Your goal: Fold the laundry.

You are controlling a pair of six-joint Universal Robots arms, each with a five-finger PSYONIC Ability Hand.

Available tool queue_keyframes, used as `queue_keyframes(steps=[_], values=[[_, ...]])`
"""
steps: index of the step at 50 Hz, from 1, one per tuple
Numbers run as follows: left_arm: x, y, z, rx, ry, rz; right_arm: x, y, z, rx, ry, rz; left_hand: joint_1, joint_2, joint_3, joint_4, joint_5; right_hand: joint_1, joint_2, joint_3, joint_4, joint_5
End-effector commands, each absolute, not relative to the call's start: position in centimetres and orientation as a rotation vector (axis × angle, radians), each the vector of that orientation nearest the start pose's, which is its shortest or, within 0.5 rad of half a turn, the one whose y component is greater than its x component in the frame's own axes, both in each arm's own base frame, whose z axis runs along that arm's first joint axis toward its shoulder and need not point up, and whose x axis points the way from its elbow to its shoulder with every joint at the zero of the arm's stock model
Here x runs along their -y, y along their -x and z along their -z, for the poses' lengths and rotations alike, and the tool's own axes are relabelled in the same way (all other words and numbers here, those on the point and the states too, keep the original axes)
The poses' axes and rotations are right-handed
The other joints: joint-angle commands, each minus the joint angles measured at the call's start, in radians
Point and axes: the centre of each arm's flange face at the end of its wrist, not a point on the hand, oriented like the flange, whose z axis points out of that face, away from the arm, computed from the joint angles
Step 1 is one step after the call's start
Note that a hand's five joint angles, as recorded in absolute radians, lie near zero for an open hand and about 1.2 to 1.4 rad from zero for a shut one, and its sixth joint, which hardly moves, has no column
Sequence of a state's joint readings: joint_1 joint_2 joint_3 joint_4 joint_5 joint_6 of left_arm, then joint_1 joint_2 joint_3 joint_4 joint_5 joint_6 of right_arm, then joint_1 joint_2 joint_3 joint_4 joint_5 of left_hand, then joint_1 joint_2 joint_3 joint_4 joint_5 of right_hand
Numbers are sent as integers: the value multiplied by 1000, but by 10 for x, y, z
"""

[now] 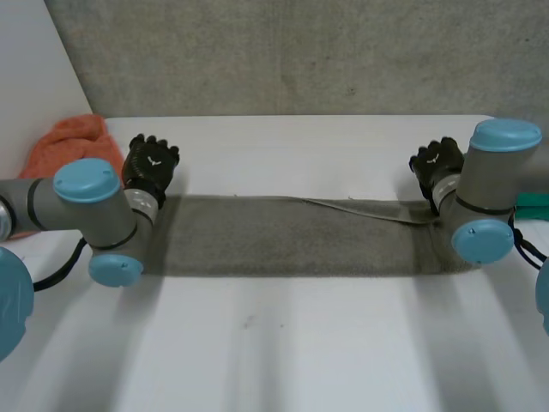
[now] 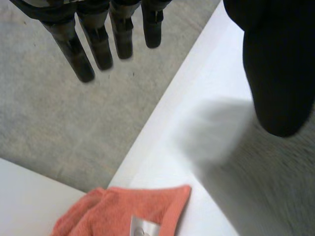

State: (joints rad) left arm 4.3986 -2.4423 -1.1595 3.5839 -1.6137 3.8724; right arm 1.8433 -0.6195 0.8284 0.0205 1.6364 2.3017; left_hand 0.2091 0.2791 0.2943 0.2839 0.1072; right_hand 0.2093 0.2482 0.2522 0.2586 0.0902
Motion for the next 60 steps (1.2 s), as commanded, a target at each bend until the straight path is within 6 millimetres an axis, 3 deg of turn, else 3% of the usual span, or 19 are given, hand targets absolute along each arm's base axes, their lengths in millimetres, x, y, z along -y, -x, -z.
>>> queue_keyframes(steps=[1, 2, 4, 5, 8, 10, 14, 21, 24, 28, 39, 40, 42, 50, 54, 60], values=[[391, 278, -148, -1738, -975, 2017, 422, -245, -207, -2368, 1143, 2287, -35, -105, -120, -109, -107, -35, -74, -78, -84, -90], [386, 276, -153, -1740, -967, 2014, 414, -244, -226, -2333, 1068, 2310, -35, -105, -120, -109, -107, -35, -74, -78, -84, -90], [379, 273, -160, -1743, -964, 2012, 404, -242, -243, -2302, 1004, 2323, -35, -105, -120, -109, -107, -35, -74, -78, -84, -90], [375, 271, -164, -1743, -959, 2012, 393, -239, -260, -2265, 967, 2337, -35, -105, -120, -109, -107, -35, -74, -78, -84, -90], [357, 266, -177, -1756, -961, 2015, 377, -235, -274, -2231, 957, 2319, -35, -105, -120, -109, -107, -35, -74, -78, -84, -90], [340, 260, -182, -1773, -975, 2005, 365, -227, -268, -2248, 984, 2246, -35, -105, -120, -109, -107, -35, -74, -78, -84, -90], [314, 253, -182, -1830, -985, 1992, 343, -210, -236, -2341, 1036, 2036, -35, -105, -120, -109, -107, -35, -74, -78, -84, -90], [289, 252, -167, -1961, -974, 1995, 313, -192, -188, -2456, 1055, 1791, -35, -105, -120, -109, -107, -31, -70, -74, -80, -86], [290, 251, -163, -1982, -966, 1992, 312, -192, -173, -2455, 1071, 1763, -35, -105, -120, -109, -107, 31, -8, -12, -18, -24], [292, 249, -159, -1992, -960, 1979, 320, -190, -138, -2484, 1068, 1739, -35, -105, -120, -109, -107, 301, 262, 258, 251, 245], [290, 251, -145, -2028, -987, 1939, 335, -184, -114, -2495, 1122, 1764, -35, -105, -120, -109, -107, 662, 623, 619, 613, 607], [290, 251, -145, -2029, -988, 1937, 337, -182, -111, -2507, 1141, 1759, -35, -105, -120, -109, -107, 901, 862, 858, 851, 845], [290, 251, -145, -2029, -988, 1937, 339, -179, -110, -2520, 1141, 1762, -35, -105, -120, -109, -107, 1186, 1147, 1143, 1137, 1131], [289, 250, -143, -2034, -989, 1929, 348, -152, -123, -2617, 1056, 1844, -35, -105, -120, -109, -107, 1187, 1148, 1144, 1138, 1132], [289, 247, -144, -2035, -980, 1926, 352, -129, -137, -2671, 1004, 1894, -35, -105, -120, -109, -107, 1187, 1148, 1144, 1138, 1132], [288, 245, -149, -2030, -967, 1932, 366, -71, -149, -2847, 1069, 1965, -35, -105, -120, -109, -107, 1187, 1148, 1144, 1138, 1132]])
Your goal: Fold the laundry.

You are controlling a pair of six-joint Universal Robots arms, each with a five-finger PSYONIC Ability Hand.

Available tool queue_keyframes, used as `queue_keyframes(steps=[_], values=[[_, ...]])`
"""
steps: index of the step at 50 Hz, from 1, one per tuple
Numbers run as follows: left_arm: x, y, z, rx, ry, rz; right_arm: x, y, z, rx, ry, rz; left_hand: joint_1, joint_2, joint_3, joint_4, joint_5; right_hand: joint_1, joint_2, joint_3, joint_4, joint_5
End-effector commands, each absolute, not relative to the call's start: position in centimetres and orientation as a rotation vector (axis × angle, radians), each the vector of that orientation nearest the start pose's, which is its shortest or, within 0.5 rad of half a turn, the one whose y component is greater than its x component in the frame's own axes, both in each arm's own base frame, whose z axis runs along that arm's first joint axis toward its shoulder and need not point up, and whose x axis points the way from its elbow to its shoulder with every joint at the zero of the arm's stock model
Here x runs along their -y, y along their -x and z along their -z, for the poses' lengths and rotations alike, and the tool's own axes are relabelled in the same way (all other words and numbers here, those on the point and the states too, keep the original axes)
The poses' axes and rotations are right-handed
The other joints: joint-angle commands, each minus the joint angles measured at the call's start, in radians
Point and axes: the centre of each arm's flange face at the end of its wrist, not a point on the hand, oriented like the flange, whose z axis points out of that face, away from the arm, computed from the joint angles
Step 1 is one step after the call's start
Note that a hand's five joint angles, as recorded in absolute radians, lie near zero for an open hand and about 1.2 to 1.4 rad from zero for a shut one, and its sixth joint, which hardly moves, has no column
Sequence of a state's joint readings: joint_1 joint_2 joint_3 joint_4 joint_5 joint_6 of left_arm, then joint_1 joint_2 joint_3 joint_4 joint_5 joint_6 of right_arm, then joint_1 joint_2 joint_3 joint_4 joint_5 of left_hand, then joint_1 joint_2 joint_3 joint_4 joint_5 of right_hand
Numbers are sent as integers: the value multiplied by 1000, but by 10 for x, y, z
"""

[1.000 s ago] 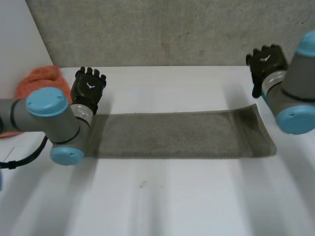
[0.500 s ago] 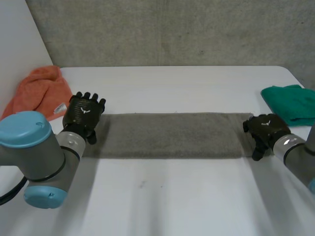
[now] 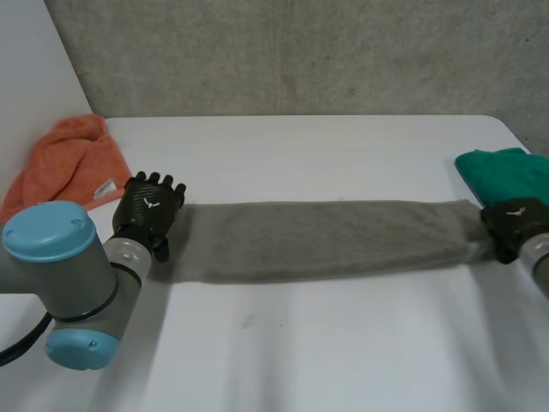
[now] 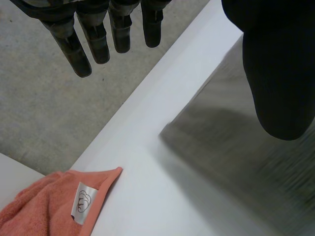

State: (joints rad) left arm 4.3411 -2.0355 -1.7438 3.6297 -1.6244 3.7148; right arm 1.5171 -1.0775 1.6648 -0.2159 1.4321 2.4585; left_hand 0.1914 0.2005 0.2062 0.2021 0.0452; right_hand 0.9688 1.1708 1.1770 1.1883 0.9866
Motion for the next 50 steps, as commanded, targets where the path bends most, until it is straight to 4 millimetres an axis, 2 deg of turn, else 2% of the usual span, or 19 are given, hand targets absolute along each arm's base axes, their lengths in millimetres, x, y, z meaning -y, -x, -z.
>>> queue_keyframes(steps=[1, 7, 10, 13, 17, 18, 21, 22, 24, 25, 28, 29, 33, 37, 40, 41, 45, 48, 50], values=[[287, 245, -148, -2032, -968, 1930, 368, -63, -150, -2876, 1086, 1971, -17, -26, -32, -28, -45, 427, 225, 219, 208, 235], [285, 245, -150, -2030, -969, 1932, 380, -27, -161, -2983, 1200, 2020, -17, -26, -32, -28, -45, 427, 225, 219, 208, 235], [285, 245, -151, -2027, -968, 1936, 382, -31, -170, -2955, 1204, 2068, -17, -26, -32, -28, -45, 427, 225, 219, 208, 235], [285, 245, -152, -2023, -966, 1941, 382, -57, -189, -2825, 1229, 2179, -17, -26, -32, -28, -45, 427, 225, 219, 208, 235], [286, 245, -155, -2016, -962, 1949, 371, -112, -218, -2555, 1249, 2331, -17, -26, -32, -28, -45, 427, 225, 219, 208, 235], [286, 245, -156, -2014, -960, 1952, 362, -140, -229, -2426, 1285, 2374, -17, -26, -32, -28, -45, 427, 225, 219, 208, 235], [285, 244, -157, -2011, -957, 1955, 345, -185, -240, -2225, 1360, 2400, -17, -26, -32, -28, -45, 427, 225, 219, 208, 235], [286, 244, -158, -2010, -955, 1956, 331, -215, -244, -2084, 1424, 2406, -17, -26, -32, -28, -45, 427, 225, 219, 208, 235], [286, 244, -158, -2008, -952, 1956, 314, -246, -246, -1940, 1485, 2395, -17, -26, -32, -28, -45, 427, 225, 219, 208, 235], [286, 244, -158, -2008, -952, 1956, 297, -277, -242, -1801, 1544, 2361, -17, -26, -32, -28, -45, 427, 225, 219, 208, 235], [286, 243, -159, -2007, -946, 1956, 266, -321, -225, -1605, 1654, 2269, -17, -26, -32, -28, -45, 427, 225, 219, 208, 235], [286, 242, -160, -2007, -944, 1955, 245, -345, -213, -1488, 1733, 2204, -17, -26, -32, -28, -45, 427, 225, 219, 208, 235], [286, 241, -158, -2014, -944, 1945, 201, -383, -177, -1285, 1918, 2052, -17, -26, -32, -28, -45, 427, 225, 219, 208, 235], [284, 241, -157, -2020, -954, 1942, 176, -397, -142, -1201, 2040, 1939, -17, -26, -32, -28, -45, 427, 225, 219, 208, 235], [284, 242, -157, -2018, -957, 1945, 172, -399, -130, -1207, 2066, 1906, -17, -26, -32, -28, -45, 427, 225, 219, 208, 235], [283, 242, -158, -2017, -958, 1947, 172, -399, -128, -1222, 2062, 1897, -17, -26, -32, -28, -45, -69, -271, -277, -288, -261], [284, 245, -163, -1997, -959, 1972, 177, -397, -140, -1278, 1991, 1926, -17, -26, -32, -28, -45, -794, -996, -1003, -1014, -987], [286, 247, -168, -1979, -956, 1990, 187, -392, -155, -1383, 1885, 1972, -17, -26, -32, -28, -45, -794, -996, -1003, -1014, -987], [286, 250, -175, -1958, -956, 2018, 207, -376, -174, -1567, 1699, 2022, -17, -26, -32, -28, -45, -794, -996, -1003, -1014, -987]])
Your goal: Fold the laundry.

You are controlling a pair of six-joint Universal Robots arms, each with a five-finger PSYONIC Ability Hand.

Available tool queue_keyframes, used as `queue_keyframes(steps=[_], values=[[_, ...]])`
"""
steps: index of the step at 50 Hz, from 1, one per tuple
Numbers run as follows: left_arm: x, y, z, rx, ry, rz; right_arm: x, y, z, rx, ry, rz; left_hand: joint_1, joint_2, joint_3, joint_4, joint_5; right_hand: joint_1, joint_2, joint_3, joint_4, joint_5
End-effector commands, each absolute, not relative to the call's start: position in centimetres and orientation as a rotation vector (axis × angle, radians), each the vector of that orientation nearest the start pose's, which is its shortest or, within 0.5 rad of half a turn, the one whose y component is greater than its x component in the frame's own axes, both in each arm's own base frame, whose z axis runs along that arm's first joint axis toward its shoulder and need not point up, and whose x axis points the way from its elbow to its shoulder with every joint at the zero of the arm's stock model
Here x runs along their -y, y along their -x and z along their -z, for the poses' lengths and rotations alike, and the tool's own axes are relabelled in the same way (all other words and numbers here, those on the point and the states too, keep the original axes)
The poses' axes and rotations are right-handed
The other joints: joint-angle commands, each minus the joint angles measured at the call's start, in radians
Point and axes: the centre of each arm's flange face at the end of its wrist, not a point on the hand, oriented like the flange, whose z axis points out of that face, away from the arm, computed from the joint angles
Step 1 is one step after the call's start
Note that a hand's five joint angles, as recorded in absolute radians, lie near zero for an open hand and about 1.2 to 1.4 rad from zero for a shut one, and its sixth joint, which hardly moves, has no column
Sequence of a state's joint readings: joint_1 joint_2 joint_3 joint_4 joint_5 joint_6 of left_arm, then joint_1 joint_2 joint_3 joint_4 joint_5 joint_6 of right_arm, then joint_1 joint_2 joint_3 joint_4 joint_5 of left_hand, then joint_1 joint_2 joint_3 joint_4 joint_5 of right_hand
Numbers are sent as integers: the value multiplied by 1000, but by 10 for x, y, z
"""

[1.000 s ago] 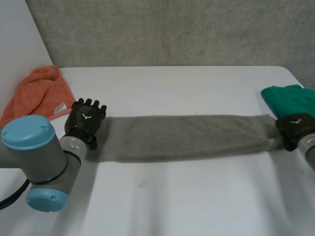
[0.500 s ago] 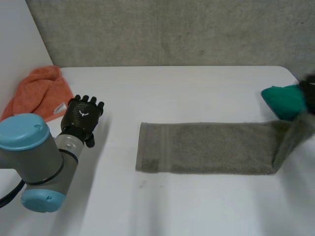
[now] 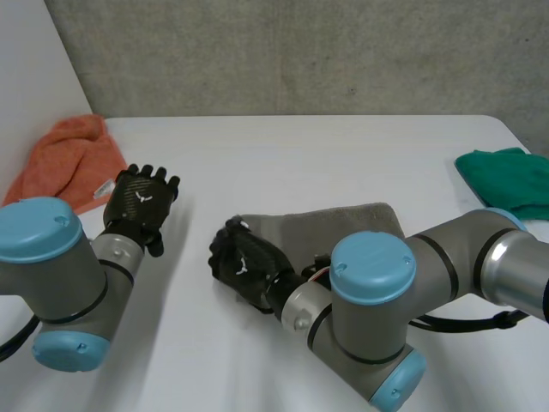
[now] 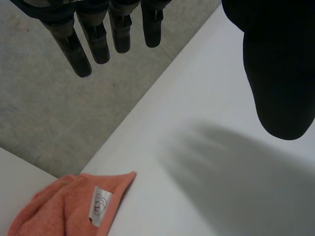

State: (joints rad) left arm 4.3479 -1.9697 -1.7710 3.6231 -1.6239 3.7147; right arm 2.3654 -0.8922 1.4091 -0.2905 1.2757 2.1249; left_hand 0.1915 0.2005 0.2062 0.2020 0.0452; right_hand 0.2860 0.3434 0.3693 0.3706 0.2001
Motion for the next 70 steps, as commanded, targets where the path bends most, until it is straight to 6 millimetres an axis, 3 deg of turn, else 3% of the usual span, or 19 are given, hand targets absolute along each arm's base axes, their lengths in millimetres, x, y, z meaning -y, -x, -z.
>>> queue_keyframes(steps=[1, 3, 6, 12, 15, 20, 23, 27, 29, 30, 33, 38, 40, 41, 43, 50, 57, 61, 70], values=[[286, 252, -177, -1951, -958, 2028, 215, -369, -181, -1631, 1620, 2035, -17, -26, -32, -27, -45, -111, -169, -195, -196, -200], [285, 260, -185, -1926, -962, 2068, 226, -347, -196, -1802, 1392, 2011, -17, -26, -32, -27, -45, -111, -169, -195, -196, -200], [278, 273, -192, -1903, -995, 2112, 226, -322, -193, -1971, 1229, 1863, -17, -26, -32, -27, -45, -111, -169, -195, -196, -200], [268, 290, -195, -1881, -1048, 2159, 238, -267, -155, -2254, 1098, 1594, -17, -26, -32, -27, -45, -111, -169, -195, -196, -200], [264, 296, -195, -1878, -1067, 2173, 241, -255, -144, -2292, 1085, 1548, -17, -26, -32, -27, -45, -111, -169, -195, -196, -200], [260, 298, -193, -1883, -1086, 2171, 256, -236, -117, -2371, 1121, 1571, -17, -26, -32, -27, -45, 686, 629, 603, 602, 598], [259, 297, -190, -1893, -1090, 2159, 269, -221, -115, -2443, 1152, 1661, -17, -26, -32, -27, -45, 1109, 1051, 1025, 1024, 1020], [258, 296, -191, -1895, -1088, 2158, 279, -215, -125, -2458, 1186, 1772, -17, -26, -32, -27, -45, 1110, 1053, 1027, 1026, 1022], [257, 294, -192, -1892, -1084, 2158, 282, -220, -145, -2395, 1215, 1874, -17, -26, -32, -27, -45, 1110, 1053, 1027, 1026, 1022], [257, 292, -194, -1890, -1077, 2159, 284, -225, -165, -2333, 1240, 1969, -17, -26, -32, -27, -45, 1110, 1053, 1027, 1026, 1022], [257, 290, -203, -1870, -1058, 2181, 279, -240, -182, -2242, 1286, 2038, -17, -26, -32, -27, -45, 1110, 1053, 1027, 1026, 1022], [259, 281, -209, -1862, -1021, 2182, 263, -266, -189, -2150, 1359, 2005, -17, -26, -32, -27, -45, 1088, 1031, 1005, 1003, 999], [258, 279, -209, -1867, -1020, 2178, 257, -270, -184, -2160, 1384, 1958, -17, -26, -32, -27, -45, 644, 587, 561, 559, 555], [256, 277, -209, -1868, -1021, 2174, 254, -270, -178, -2190, 1398, 1920, -17, -26, -32, -27, -45, 165, 108, 82, 80, 76], [255, 277, -207, -1873, -1024, 2169, 253, -267, -174, -2220, 1395, 1904, -17, -26, -32, -27, -45, -74, -132, -157, -159, -163], [252, 275, -200, -1894, -1037, 2144, 251, -252, -160, -2332, 1362, 1841, -17, -26, -32, -27, -45, -66, -123, -149, -151, -155], [251, 277, -200, -1895, -1045, 2146, 268, -208, -149, -2460, 1223, 1784, -17, -26, -32, -27, -45, -40, -97, -123, -124, -128], [251, 278, -200, -1894, -1047, 2150, 274, -189, -143, -2463, 1158, 1731, -17, -26, -32, -27, -45, 28, -30, -55, -57, -61], [251, 279, -198, -1898, -1051, 2146, 286, -168, -135, -2495, 1046, 1709, -17, -26, -32, -27, -45, 357, 299, 273, 272, 268]])
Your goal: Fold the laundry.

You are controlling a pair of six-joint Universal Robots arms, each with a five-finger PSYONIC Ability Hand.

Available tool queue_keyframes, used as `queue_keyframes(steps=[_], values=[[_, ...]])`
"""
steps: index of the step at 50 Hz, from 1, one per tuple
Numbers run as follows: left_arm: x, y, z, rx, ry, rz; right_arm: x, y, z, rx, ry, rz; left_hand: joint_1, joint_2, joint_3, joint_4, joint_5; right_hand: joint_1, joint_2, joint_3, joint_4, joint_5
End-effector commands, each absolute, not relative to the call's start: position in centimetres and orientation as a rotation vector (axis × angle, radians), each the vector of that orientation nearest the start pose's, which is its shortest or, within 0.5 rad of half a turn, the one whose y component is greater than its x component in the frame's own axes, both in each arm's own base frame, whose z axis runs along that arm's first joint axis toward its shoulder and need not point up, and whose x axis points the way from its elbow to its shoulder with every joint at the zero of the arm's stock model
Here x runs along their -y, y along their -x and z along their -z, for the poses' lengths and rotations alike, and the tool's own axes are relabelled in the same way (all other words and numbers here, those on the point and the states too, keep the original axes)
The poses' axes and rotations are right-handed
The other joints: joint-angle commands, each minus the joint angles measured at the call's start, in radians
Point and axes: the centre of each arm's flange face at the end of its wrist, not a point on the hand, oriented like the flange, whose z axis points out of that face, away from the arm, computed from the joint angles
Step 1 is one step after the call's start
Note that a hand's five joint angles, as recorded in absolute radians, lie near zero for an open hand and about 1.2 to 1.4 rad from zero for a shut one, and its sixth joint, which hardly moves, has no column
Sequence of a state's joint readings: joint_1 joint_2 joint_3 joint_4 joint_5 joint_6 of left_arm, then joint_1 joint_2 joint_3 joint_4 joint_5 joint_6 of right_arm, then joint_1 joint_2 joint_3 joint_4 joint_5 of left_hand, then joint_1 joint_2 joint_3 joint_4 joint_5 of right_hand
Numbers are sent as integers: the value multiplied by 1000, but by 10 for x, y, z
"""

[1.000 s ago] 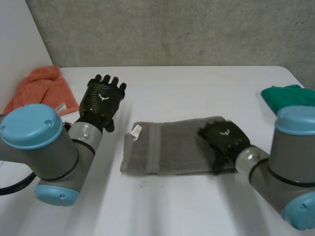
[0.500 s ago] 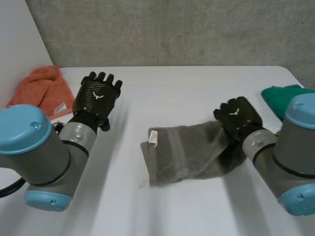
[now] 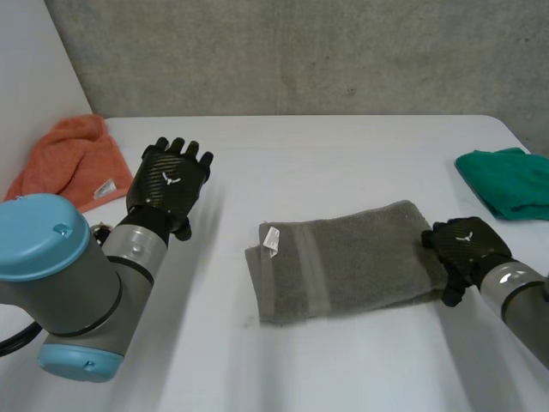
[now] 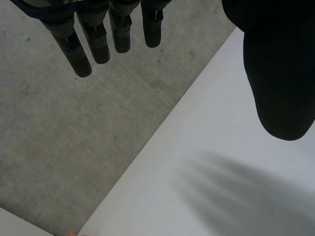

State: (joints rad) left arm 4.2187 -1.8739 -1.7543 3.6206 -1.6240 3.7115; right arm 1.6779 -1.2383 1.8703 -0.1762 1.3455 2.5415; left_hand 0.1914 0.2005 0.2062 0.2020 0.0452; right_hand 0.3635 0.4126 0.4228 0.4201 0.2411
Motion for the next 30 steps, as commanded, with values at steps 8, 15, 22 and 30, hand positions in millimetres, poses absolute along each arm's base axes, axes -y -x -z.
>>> queue_keyframes(steps=[8, 15, 22, 30], values=[[251, 280, -199, -1893, -1048, 2152, 293, -168, -126, -2447, 1043, 1716, -17, -26, -32, -27, -45, 1033, 984, 973, 976, 981], [250, 279, -198, -1897, -1050, 2147, 294, -168, -129, -2448, 1051, 1724, -17, -26, -32, -27, -45, 1033, 984, 973, 976, 981], [251, 276, -204, -1885, -1032, 2157, 297, -192, -169, -2294, 1115, 1878, -17, -26, -32, -27, -45, 1033, 984, 973, 976, 981], [251, 272, -219, -1862, -981, 2202, 254, -273, -213, -1919, 1341, 1907, -17, -26, -32, -27, -45, 1033, 984, 973, 976, 981]])
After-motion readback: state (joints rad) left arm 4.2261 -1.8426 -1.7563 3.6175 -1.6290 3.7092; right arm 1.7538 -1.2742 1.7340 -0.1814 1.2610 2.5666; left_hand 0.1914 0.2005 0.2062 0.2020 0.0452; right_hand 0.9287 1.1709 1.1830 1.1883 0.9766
